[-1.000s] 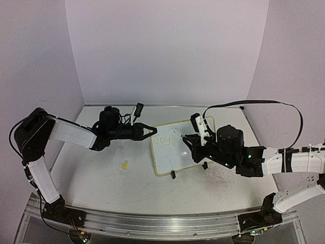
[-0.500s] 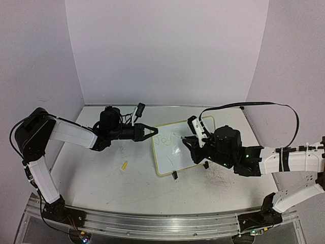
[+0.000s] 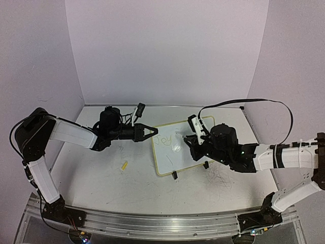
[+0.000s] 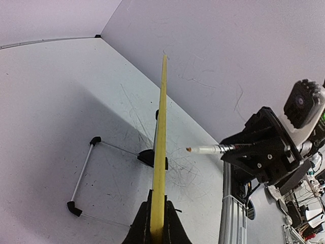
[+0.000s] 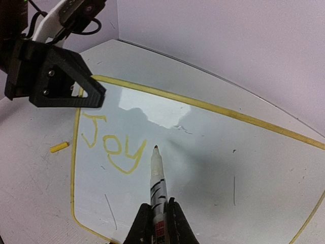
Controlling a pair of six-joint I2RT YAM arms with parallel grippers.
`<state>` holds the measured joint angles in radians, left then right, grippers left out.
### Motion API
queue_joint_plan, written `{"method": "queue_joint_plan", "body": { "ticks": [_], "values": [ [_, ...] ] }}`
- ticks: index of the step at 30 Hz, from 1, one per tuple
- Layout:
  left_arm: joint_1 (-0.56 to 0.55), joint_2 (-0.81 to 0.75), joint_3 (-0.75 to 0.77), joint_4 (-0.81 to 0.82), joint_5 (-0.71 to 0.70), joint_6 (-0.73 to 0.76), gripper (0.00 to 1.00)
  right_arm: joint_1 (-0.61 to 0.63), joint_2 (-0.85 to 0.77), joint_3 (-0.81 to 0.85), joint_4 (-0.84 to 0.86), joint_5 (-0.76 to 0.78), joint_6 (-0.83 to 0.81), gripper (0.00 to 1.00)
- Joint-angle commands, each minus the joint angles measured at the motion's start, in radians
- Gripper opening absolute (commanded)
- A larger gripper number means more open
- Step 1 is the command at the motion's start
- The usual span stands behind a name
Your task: Write a sentence on the whiteboard
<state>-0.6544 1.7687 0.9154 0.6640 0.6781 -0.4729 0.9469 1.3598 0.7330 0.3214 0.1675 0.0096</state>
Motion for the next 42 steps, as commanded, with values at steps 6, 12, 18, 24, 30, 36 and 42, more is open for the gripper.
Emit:
{"method": "queue_joint_plan", "body": {
  "ticks": [6, 12, 18, 24, 30, 36, 42],
  "values": [
    [0.007, -0.008, -0.009, -0.009, -0.050, 0.051, 0.00, -0.017, 0.036, 0.048, 0.048, -0.026, 0.024, 0.00],
    [0.007, -0.010, -0.010, -0.012, -0.054, 0.056, 0.00, -0.017, 0.032, 0.034, 0.075, 0.024, 0.031, 0.00],
    [0.007, -0.008, -0.011, -0.015, -0.055, 0.059, 0.00, -0.018, 0.043, 0.033, 0.090, 0.033, 0.033, 0.00],
    [0.007, -0.009, -0.011, -0.018, -0.056, 0.060, 0.00, -0.018, 0.059, 0.039, 0.106, 0.039, 0.036, 0.00],
    [0.007, -0.009, -0.011, -0.022, -0.058, 0.060, 0.00, -0.018, 0.071, 0.042, 0.118, 0.044, 0.035, 0.00],
    [0.007, -0.009, -0.008, -0.025, -0.058, 0.060, 0.00, -0.018, 0.079, 0.043, 0.124, 0.043, 0.035, 0.00],
    [0.007, -0.009, -0.006, -0.028, -0.060, 0.062, 0.00, -0.018, 0.091, 0.045, 0.125, 0.052, 0.036, 0.00]
  ]
}}
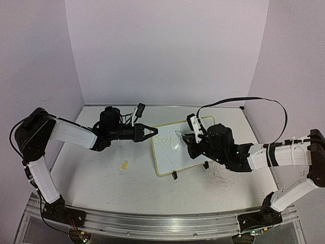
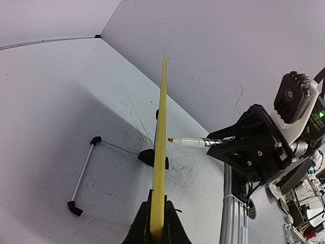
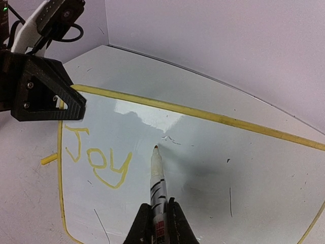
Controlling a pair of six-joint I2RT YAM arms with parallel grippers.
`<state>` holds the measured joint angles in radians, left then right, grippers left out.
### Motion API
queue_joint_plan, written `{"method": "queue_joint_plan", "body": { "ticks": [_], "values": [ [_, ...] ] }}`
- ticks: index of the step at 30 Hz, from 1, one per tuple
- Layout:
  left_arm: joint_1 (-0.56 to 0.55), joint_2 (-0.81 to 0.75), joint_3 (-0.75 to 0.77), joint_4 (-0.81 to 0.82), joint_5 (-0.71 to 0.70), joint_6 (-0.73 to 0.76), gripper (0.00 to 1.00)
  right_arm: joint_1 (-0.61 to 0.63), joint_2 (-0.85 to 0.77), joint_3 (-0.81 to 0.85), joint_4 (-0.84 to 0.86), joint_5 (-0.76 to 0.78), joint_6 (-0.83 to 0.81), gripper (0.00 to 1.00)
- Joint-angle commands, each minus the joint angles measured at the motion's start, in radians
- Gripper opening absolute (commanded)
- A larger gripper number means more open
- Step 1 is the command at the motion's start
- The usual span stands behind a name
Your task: Write a sentence on the whiteboard
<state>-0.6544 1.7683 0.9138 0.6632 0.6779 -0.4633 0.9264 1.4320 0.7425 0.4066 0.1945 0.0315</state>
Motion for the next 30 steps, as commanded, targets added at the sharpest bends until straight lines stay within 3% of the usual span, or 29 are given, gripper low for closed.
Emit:
{"method": "queue_joint_plan", "body": {
  "ticks": [1, 19, 30],
  "values": [
    [0.007, -0.009, -0.004, -0.027, -0.060, 0.053, 0.00, 0.002, 0.023, 0.036, 0.040, 0.026, 0.015, 0.00],
    [0.007, -0.012, -0.006, -0.035, -0.064, 0.057, 0.00, 0.003, 0.007, 0.006, 0.001, 0.075, 0.038, 0.00],
    [0.007, -0.012, -0.001, -0.040, -0.067, 0.057, 0.00, 0.003, -0.076, -0.038, 0.011, 0.004, 0.034, 0.00]
  ]
}}
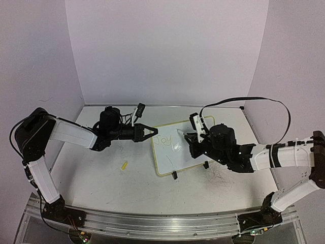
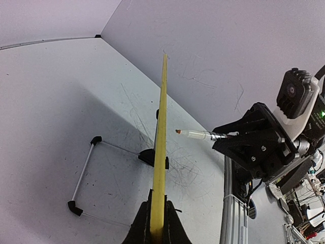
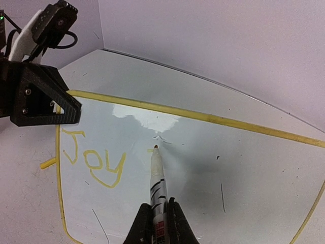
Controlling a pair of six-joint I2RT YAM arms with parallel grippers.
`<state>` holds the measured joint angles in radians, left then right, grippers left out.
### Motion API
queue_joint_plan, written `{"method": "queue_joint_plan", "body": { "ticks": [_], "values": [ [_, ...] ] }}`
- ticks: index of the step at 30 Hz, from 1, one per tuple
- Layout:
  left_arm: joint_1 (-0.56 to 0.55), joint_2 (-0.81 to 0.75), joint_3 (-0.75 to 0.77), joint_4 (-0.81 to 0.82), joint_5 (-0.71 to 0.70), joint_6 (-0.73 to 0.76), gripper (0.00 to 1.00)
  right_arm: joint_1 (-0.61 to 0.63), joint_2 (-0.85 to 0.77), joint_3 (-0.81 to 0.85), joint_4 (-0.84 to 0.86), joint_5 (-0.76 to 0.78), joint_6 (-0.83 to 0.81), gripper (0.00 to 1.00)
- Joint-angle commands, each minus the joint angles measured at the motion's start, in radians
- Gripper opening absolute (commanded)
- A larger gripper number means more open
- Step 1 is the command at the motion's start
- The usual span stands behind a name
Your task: Write a sentence on the whiteboard
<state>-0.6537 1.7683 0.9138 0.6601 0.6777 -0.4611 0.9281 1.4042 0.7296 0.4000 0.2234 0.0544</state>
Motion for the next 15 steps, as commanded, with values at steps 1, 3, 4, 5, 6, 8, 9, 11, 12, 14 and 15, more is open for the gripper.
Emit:
{"method": "queue_joint_plan", "body": {
  "ticks": [1, 3, 4, 5, 6, 8, 9, 11, 12, 14, 15],
  "values": [
    [0.006, -0.012, -0.001, -0.038, -0.066, 0.055, 0.00, 0.002, -0.049, -0.029, 0.017, -0.033, 0.009, 0.00],
    [0.006, -0.012, 0.000, -0.039, -0.067, 0.056, 0.00, 0.001, -0.039, -0.026, 0.019, -0.044, 0.004, 0.00],
    [0.006, -0.012, 0.000, -0.040, -0.067, 0.056, 0.00, 0.001, -0.029, -0.020, 0.019, -0.051, 0.001, 0.00],
    [0.006, -0.011, 0.001, -0.039, -0.067, 0.055, 0.00, 0.001, -0.017, -0.014, 0.020, -0.056, -0.001, 0.00],
    [0.006, -0.010, 0.002, -0.039, -0.067, 0.055, 0.00, 0.001, -0.006, -0.009, 0.021, -0.059, -0.002, 0.00],
    [0.006, -0.009, 0.003, -0.040, -0.067, 0.053, 0.00, 0.001, 0.017, -0.001, 0.023, -0.065, -0.004, 0.00],
    [0.006, -0.009, 0.004, -0.041, -0.067, 0.053, 0.00, 0.001, 0.021, -0.001, 0.025, -0.066, -0.002, 0.00],
    [0.006, -0.012, 0.003, -0.041, -0.067, 0.053, 0.00, 0.001, 0.021, -0.005, 0.031, -0.055, 0.000, 0.00],
    [0.006, -0.014, 0.002, -0.042, -0.067, 0.054, 0.00, 0.000, 0.019, -0.006, 0.033, -0.049, 0.001, 0.00],
    [0.006, -0.016, 0.000, -0.042, -0.069, 0.055, 0.00, 0.001, 0.016, -0.006, 0.034, -0.039, 0.001, 0.00],
    [0.006, -0.016, 0.000, -0.043, -0.067, 0.055, 0.00, 0.001, 0.018, -0.005, 0.034, -0.036, 0.003, 0.00]
  ]
}}
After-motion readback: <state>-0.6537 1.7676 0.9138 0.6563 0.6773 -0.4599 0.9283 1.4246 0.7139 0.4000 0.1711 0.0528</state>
